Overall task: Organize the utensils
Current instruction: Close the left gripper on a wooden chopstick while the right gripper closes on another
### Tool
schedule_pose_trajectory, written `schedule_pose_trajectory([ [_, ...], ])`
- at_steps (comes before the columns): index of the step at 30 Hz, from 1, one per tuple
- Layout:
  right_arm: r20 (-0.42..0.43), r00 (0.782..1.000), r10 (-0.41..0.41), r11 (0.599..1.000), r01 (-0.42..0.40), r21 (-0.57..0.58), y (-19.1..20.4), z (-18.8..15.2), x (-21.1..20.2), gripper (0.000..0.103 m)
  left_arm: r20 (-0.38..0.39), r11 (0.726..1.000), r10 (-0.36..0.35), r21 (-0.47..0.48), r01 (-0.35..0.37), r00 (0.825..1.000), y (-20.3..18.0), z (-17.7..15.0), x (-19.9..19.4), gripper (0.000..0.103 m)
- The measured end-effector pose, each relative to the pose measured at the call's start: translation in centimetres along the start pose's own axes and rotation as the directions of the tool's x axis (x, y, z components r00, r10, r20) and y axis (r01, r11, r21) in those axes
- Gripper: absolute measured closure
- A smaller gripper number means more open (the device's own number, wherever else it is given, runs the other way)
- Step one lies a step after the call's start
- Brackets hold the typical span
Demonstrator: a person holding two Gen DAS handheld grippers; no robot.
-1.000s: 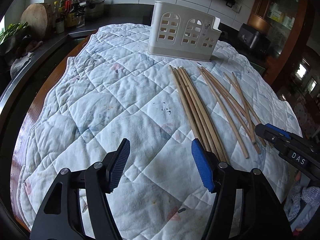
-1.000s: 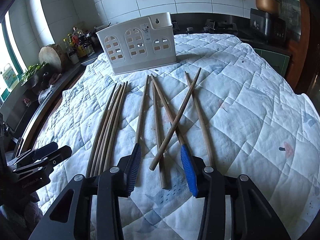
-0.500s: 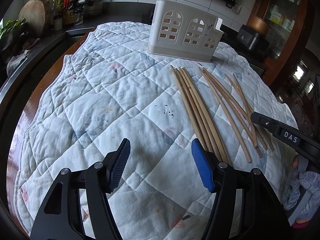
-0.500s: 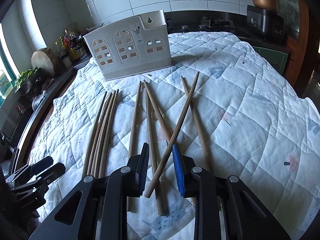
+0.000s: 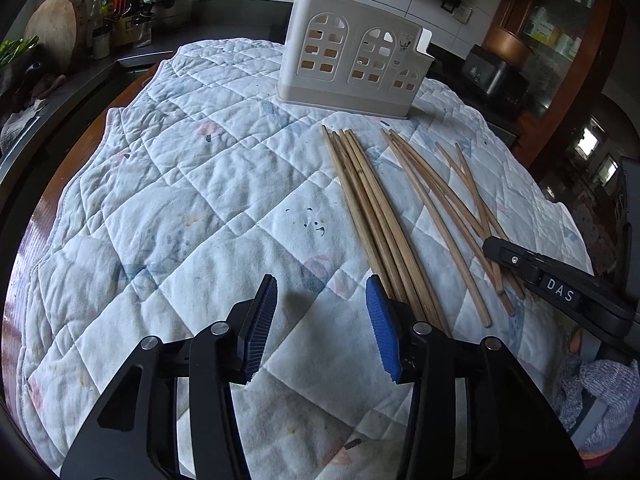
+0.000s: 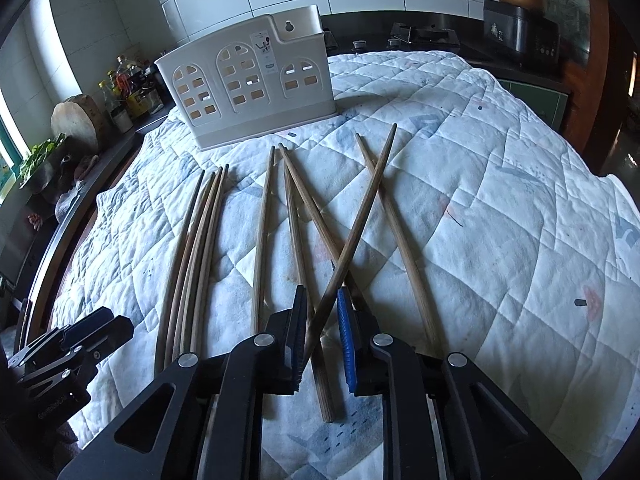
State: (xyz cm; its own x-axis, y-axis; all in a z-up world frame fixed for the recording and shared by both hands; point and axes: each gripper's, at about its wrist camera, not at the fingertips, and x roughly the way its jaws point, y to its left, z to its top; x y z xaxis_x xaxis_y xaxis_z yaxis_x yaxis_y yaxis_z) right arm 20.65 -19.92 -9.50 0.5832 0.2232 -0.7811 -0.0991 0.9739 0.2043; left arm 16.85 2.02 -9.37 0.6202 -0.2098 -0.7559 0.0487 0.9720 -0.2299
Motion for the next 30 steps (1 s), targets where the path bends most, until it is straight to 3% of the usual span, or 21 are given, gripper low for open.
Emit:
schedule_pose_trajectory([
  [11,0.027,0.999,0.031,0.999,-0.032,0.032,-1.5,-0.3,-0.7,0.096,-0.023,1.0,-0.021,0.007,0.021,1.0,-2.4,0.4,0.9,0.066],
  [16,0.052,0.997,0.052,0.998,-0.053,0.028,-2.0,-0.4,-1.4,0.096,-0.044,1.0,-0.013,-0.027,0.012,0.999,-2.7,0.6,1.6,0.078],
  [22,0.072,0.994,0.081,0.996,-0.083,0.023,-2.4,-0.4,-2.0,0.096,-0.054,0.999,0.018,-0.048,-0.021,0.998,-3.0,0.7,2.1,0.086],
  [30,0.074,0.99,0.119,0.993,-0.12,0.017,-2.6,-0.8,-2.0,0.096,-0.06,0.994,0.098,-0.051,-0.101,0.993,-4.1,0.6,2.4,0.087],
])
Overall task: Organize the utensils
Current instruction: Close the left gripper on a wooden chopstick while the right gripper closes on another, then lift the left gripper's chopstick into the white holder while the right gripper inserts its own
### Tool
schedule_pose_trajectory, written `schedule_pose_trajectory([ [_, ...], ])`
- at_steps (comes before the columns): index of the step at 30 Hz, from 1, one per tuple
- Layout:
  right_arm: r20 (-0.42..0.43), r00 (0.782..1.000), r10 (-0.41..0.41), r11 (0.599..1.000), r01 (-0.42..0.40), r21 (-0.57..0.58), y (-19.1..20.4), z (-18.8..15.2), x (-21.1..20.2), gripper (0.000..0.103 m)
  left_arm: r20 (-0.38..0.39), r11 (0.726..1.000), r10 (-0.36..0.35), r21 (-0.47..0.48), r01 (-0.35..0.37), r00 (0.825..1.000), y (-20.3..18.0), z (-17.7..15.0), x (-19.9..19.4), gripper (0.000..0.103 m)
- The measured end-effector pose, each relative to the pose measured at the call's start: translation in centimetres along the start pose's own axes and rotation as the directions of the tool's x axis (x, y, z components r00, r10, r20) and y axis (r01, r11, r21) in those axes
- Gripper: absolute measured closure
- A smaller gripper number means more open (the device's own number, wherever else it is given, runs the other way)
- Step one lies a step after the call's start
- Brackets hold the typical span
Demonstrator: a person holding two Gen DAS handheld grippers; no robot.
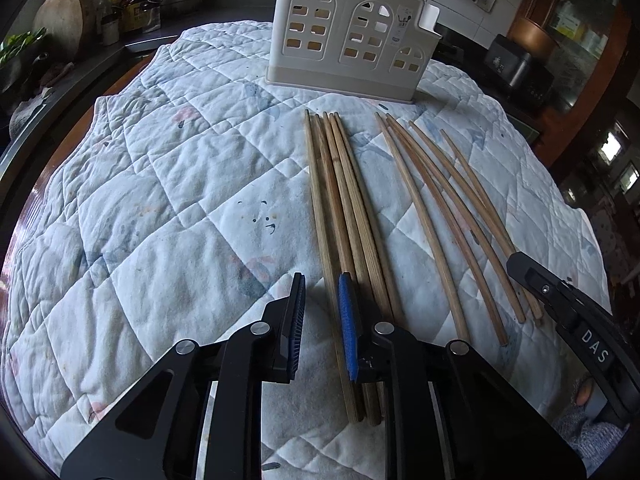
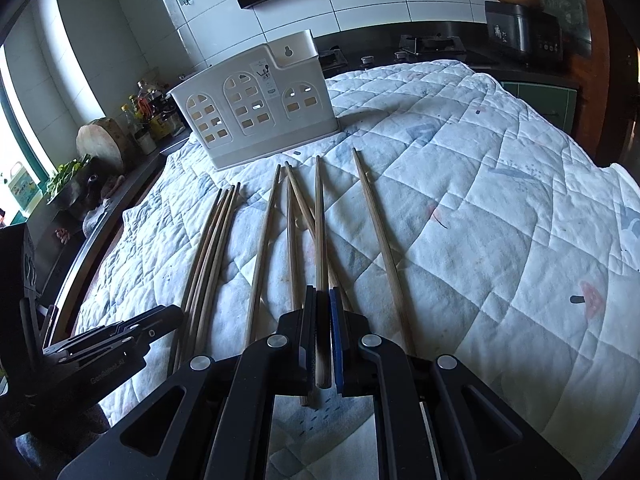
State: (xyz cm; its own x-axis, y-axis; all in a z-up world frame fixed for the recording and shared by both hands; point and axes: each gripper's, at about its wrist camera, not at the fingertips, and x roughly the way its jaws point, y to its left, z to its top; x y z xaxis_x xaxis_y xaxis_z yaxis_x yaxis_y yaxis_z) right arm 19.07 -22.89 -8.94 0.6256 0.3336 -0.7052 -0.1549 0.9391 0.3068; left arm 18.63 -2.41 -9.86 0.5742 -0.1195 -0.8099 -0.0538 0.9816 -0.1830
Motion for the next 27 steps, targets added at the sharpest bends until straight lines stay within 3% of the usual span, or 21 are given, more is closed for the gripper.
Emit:
schedule_pose_trajectory([
  [11,0.008,1.0,0.023,1.0,-0.023,0.008,-0.6,-0.5,-0.5,0.096,-0.005,0.999,0.044,-0.003,-0.044,0.999,-0.7,-0.5,0.2,0.088],
  [16,0.024,1.0,0.019,1.0,-0.019,0.005,-0.8,-0.4,-1.3,0.096,0.003,1.0,0.031,0.003,-0.031,1.0,-0.3,-0.7,-0.1,0.095],
  [27,0.04,0.999,0.012,1.0,-0.011,-0.01,0.1,-0.4,-2.1,0.096,0.024,0.999,0.0,0.034,0.0,1.0,0.0,-0.7,0.1,0.096],
])
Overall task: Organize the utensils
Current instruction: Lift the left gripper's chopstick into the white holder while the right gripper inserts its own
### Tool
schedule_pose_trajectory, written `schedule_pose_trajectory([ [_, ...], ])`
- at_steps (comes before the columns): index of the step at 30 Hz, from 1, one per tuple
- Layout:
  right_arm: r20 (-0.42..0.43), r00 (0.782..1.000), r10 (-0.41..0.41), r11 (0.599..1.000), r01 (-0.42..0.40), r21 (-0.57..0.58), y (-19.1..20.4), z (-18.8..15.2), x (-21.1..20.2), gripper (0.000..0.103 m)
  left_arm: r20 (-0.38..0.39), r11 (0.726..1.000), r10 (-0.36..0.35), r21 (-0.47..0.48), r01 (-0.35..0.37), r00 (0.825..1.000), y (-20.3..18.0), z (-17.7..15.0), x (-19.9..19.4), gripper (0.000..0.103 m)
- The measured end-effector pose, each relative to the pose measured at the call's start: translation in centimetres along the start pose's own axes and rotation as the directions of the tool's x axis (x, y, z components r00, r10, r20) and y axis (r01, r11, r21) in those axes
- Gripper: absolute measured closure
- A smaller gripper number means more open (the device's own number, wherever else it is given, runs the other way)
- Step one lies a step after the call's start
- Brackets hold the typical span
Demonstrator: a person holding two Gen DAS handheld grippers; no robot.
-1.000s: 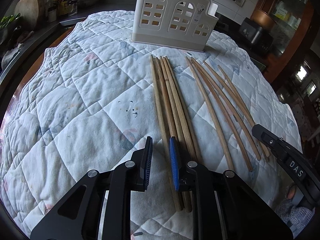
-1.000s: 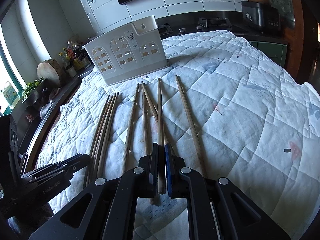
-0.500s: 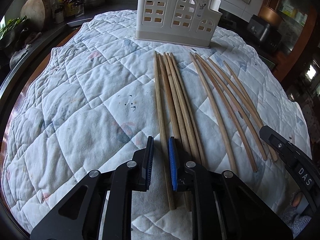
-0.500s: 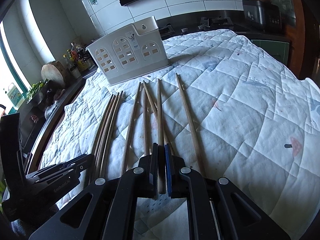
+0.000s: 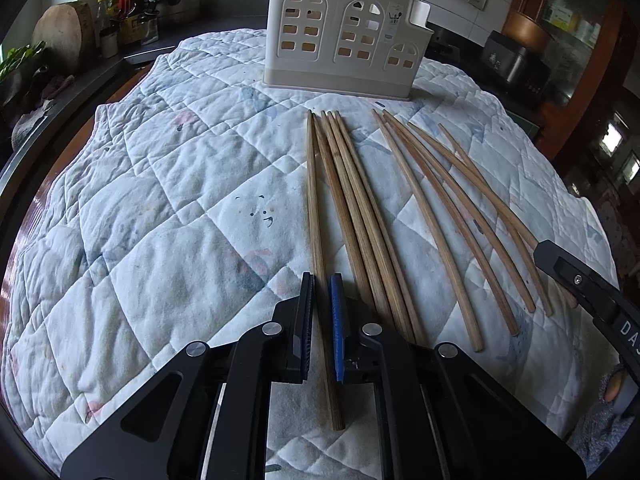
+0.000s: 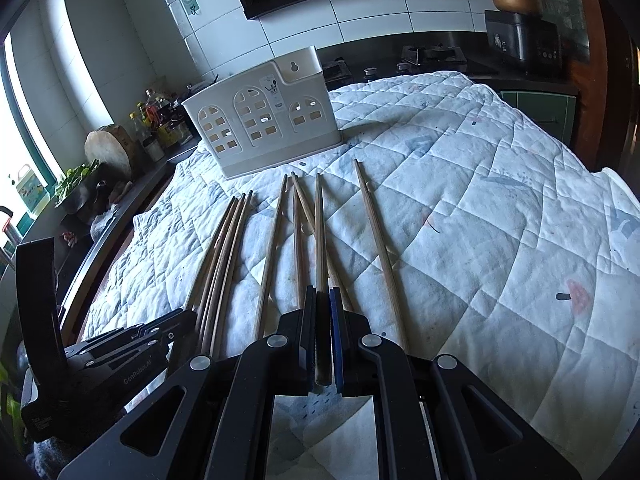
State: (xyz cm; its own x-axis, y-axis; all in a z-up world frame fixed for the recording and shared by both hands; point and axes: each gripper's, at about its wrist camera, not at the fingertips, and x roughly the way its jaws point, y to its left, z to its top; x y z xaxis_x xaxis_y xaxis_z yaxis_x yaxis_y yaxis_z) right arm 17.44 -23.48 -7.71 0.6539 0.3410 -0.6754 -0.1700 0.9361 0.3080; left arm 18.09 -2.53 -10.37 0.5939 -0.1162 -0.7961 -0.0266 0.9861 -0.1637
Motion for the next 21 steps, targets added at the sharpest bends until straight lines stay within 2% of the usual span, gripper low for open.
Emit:
schedule_pose_trajectory([
  [3,0.012,1.0,-0.006,1.0,0.006,-0.013,0.3,0.2,-0.6,0.096,-0.005,0.999,-0.041,-0.015,0.041,0.999,0.6,0.2,-0.4,0.097],
  [6,0.025,1.0,-0.011,0.999,0.012,-0.032,0.6,0.8,-1.1,0.096,0.015,0.998,-0.059,0.017,0.059,0.998,0.7,0.6,-1.5,0.098],
  [13,0.083,0.996,-0.026,0.996,0.033,-0.082,1.5,2.7,-2.5,0.096,0.107,0.997,-0.065,0.045,0.061,0.992,1.7,2.4,-4.3,0.098],
  [21,0.118,0.993,0.001,0.991,0.015,-0.131,2.4,5.5,-3.5,0.096,0.185,0.996,-0.08,0.063,0.07,0.979,2.6,5.0,-6.6,0.098],
])
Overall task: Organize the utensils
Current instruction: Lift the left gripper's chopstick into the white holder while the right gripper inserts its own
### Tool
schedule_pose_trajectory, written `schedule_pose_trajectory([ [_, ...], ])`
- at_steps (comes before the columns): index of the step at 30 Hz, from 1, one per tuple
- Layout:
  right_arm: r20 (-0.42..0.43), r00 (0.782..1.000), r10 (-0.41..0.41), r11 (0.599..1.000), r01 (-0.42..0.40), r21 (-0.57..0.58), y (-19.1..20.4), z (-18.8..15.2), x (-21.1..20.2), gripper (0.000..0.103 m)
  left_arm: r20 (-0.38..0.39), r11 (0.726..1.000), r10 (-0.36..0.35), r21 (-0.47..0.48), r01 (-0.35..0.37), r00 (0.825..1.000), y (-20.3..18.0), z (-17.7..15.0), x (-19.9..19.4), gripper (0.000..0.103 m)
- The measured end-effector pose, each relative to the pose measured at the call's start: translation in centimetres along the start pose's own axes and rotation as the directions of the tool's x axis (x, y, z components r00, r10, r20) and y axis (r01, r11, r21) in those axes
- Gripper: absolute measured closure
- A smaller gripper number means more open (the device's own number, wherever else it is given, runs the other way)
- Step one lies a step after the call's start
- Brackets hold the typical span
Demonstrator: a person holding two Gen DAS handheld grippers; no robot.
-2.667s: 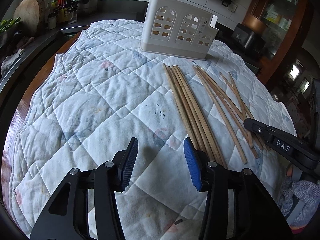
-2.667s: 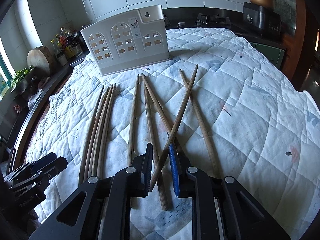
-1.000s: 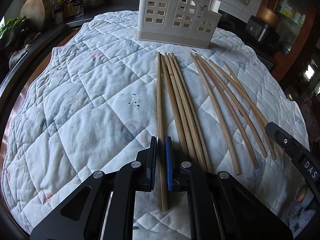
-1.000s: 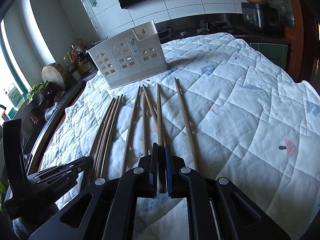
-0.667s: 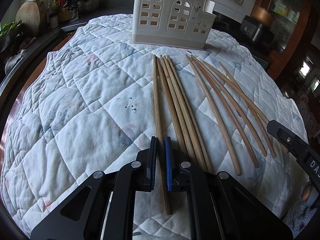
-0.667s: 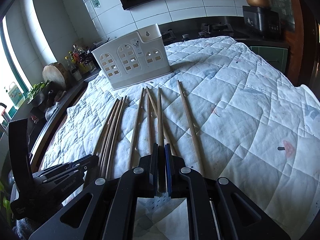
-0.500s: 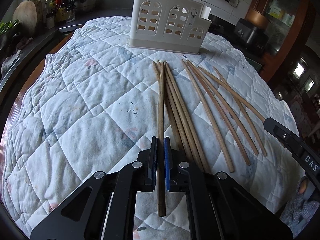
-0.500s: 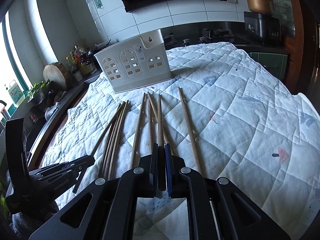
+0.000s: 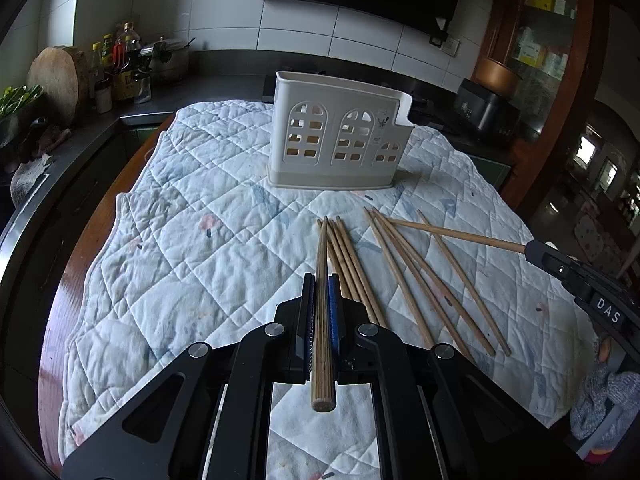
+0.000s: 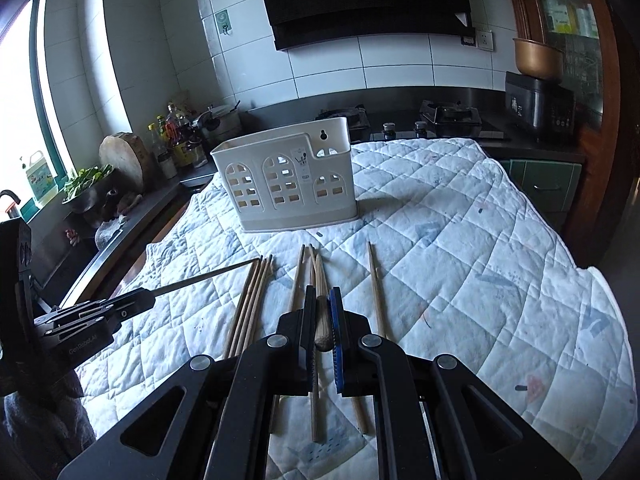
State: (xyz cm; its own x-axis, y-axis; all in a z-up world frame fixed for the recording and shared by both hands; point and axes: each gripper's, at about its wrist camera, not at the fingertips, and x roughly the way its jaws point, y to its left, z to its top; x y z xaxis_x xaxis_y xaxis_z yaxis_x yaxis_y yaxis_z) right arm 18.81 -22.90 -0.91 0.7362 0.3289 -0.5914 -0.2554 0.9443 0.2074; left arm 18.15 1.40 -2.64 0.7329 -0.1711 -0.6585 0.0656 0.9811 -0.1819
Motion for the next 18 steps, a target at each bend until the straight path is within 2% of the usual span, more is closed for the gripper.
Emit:
schedule_pose_trajectory([
  [9,0.013,0.999,0.047,0.997,-0.047,-0.054,-0.1,5.3,-0.5,0.096,0.038,0.999,-0.028,0.032,0.027,0.999,0.6,3.8,-0.9,0.098],
  [14,0.02,0.998,0.057,0.991,-0.054,-0.12,0.0,9.8,-1.6,0.096,0.065,0.997,-0.044,0.066,0.04,0.997,0.4,6.3,-1.6,0.098],
  [18,0.056,0.998,0.035,0.985,-0.025,-0.169,0.3,13.8,-2.7,0.096,0.094,0.995,-0.053,0.089,0.044,0.994,0.2,8.6,-2.2,0.098],
])
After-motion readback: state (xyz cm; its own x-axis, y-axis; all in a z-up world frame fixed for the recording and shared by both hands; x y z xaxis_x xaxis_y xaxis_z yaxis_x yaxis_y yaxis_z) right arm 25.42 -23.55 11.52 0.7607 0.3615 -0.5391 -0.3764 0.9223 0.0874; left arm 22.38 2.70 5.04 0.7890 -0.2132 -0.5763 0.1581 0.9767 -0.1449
